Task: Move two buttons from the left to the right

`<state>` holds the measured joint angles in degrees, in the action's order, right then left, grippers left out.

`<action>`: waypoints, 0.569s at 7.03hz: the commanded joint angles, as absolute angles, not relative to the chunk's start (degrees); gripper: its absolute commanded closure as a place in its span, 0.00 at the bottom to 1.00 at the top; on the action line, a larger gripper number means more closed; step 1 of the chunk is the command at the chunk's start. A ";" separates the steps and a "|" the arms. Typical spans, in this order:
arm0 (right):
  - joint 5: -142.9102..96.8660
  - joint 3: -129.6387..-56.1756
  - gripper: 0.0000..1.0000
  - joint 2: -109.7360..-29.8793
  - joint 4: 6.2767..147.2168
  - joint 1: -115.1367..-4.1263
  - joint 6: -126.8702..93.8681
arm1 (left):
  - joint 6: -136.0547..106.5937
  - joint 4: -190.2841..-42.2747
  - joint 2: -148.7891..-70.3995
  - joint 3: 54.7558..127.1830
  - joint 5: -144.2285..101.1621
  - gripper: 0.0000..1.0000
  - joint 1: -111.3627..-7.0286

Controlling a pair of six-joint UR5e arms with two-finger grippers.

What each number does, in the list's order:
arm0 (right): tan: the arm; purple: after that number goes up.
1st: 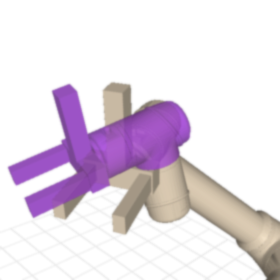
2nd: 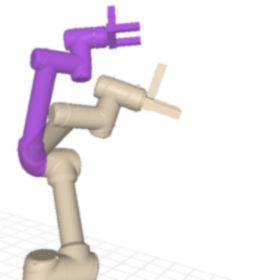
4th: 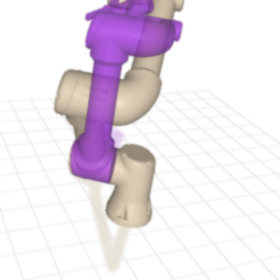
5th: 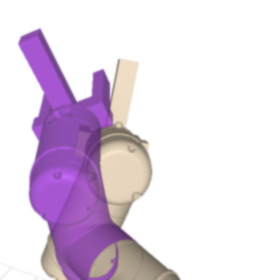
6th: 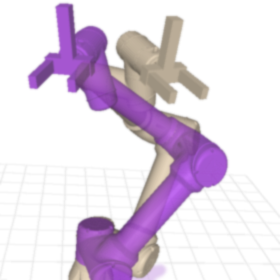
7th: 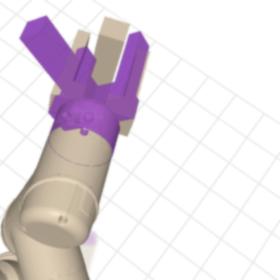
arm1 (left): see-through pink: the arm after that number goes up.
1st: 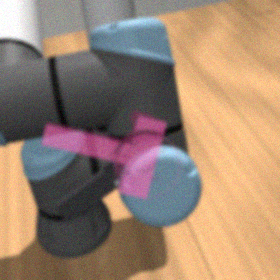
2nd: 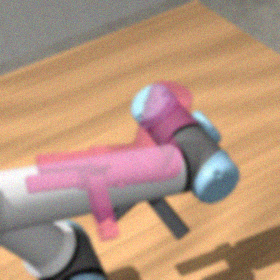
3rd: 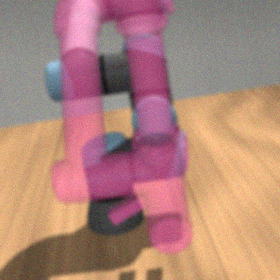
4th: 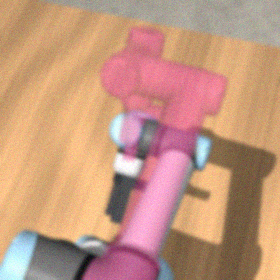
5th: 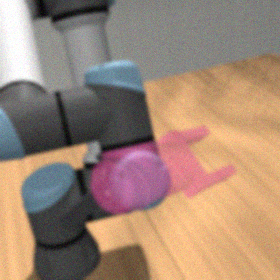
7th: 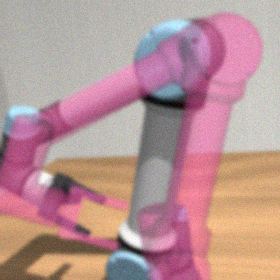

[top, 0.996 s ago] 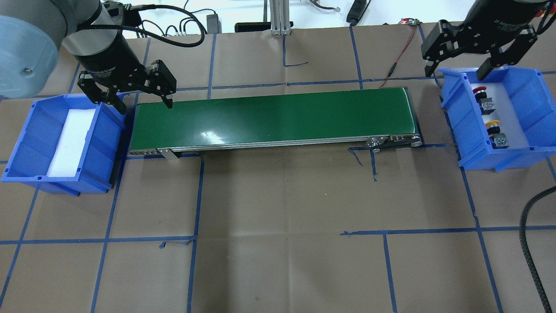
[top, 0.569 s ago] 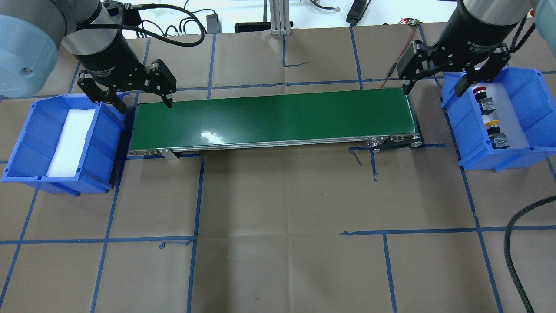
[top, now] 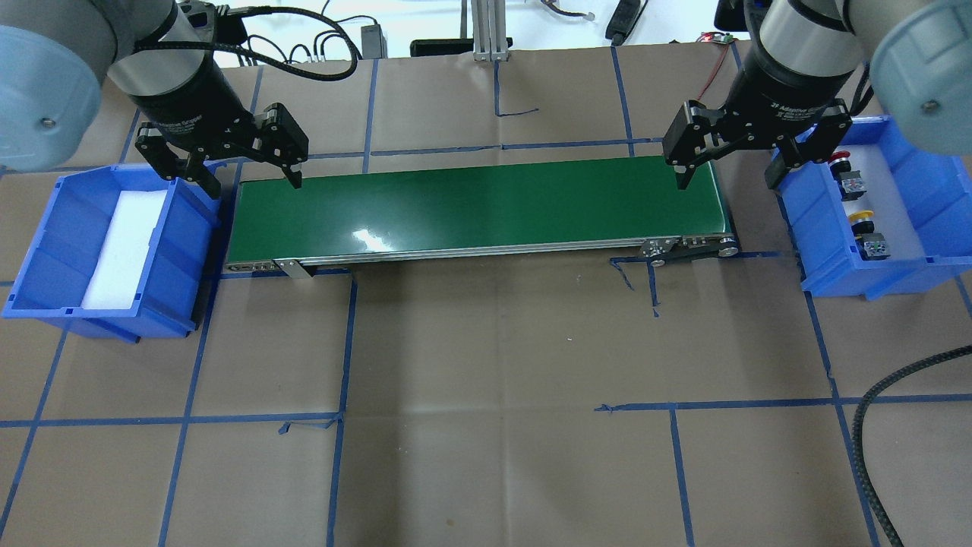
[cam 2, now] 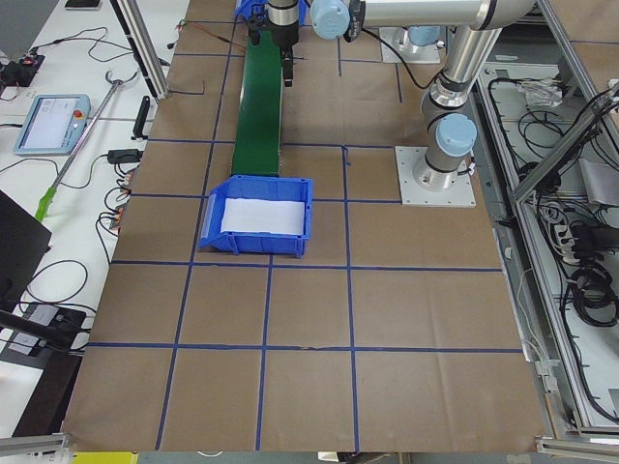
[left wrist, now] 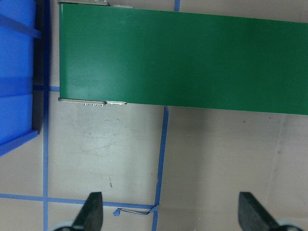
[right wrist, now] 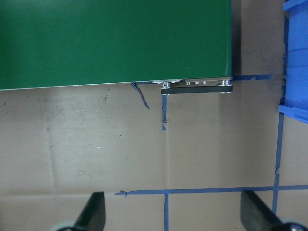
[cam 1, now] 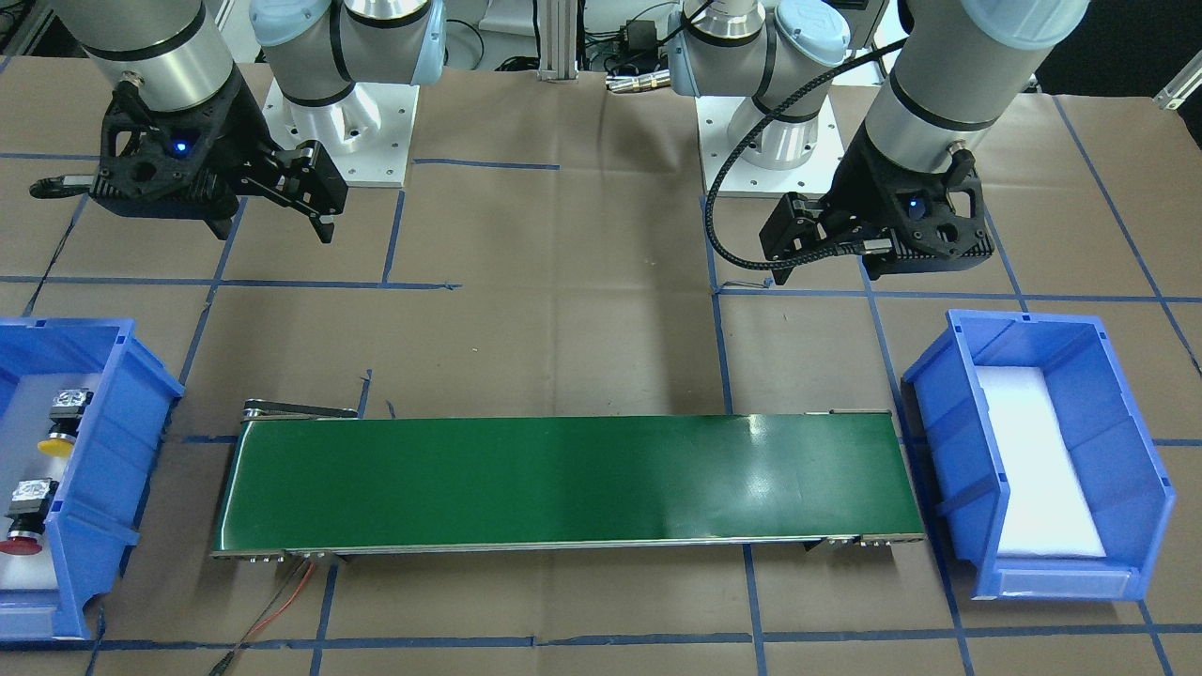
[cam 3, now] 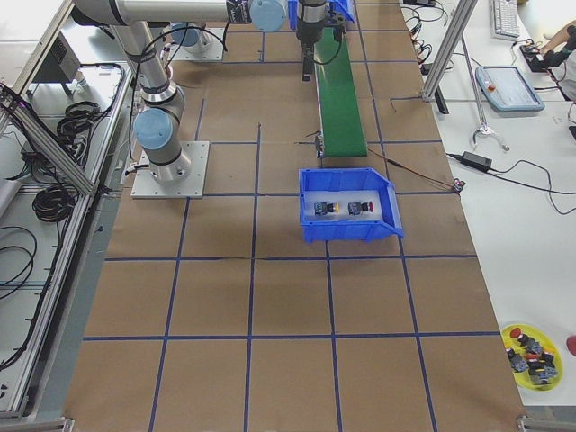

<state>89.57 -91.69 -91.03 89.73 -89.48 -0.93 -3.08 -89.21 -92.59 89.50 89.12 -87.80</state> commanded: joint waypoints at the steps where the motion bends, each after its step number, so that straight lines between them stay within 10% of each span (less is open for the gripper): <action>1: 90.26 -92.55 0.00 -91.05 91.57 -90.18 -1.14 | -3.08 -89.21 -92.55 89.47 89.21 0.00 -87.80; 4: 90.18 -92.37 0.00 -90.62 91.85 -90.18 -1.06 | -2.99 -89.21 -92.55 89.47 89.38 0.00 -87.80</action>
